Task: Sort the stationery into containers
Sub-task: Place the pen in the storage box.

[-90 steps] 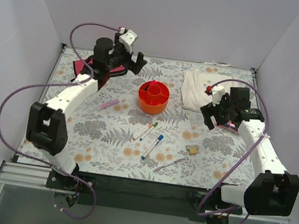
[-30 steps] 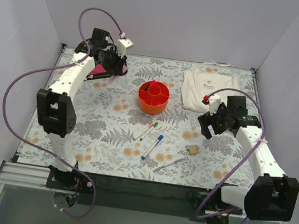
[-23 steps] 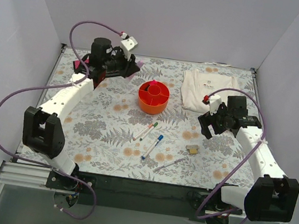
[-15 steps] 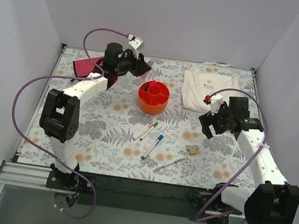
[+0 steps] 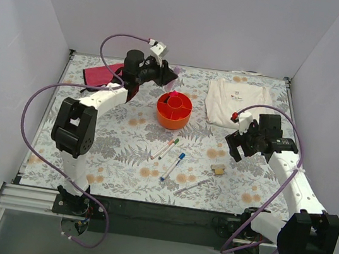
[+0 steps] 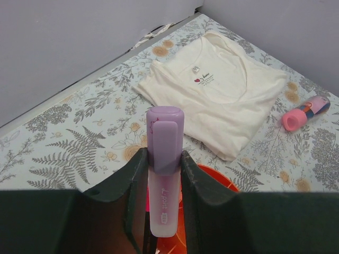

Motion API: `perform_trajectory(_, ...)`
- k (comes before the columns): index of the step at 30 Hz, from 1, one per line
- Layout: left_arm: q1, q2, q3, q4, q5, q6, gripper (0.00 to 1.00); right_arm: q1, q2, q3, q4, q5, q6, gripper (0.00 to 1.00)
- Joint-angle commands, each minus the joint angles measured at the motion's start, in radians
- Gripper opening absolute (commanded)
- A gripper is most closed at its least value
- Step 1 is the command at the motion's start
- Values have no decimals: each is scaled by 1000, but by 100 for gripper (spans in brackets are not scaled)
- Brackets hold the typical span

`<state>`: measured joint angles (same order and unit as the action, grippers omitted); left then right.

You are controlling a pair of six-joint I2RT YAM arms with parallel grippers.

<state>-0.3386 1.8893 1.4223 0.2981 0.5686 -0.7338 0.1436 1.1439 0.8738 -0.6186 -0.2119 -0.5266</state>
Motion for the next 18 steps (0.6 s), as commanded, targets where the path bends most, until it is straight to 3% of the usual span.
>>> perform_trajectory(1, -14, 19, 12, 12, 2, 14, 0, -7, -10, 10, 16, -1, -1, 93)
perform_trajectory(18, -14, 110, 40, -4, -41, 57, 0, -7, 25, 31, 17, 3, -4, 93)
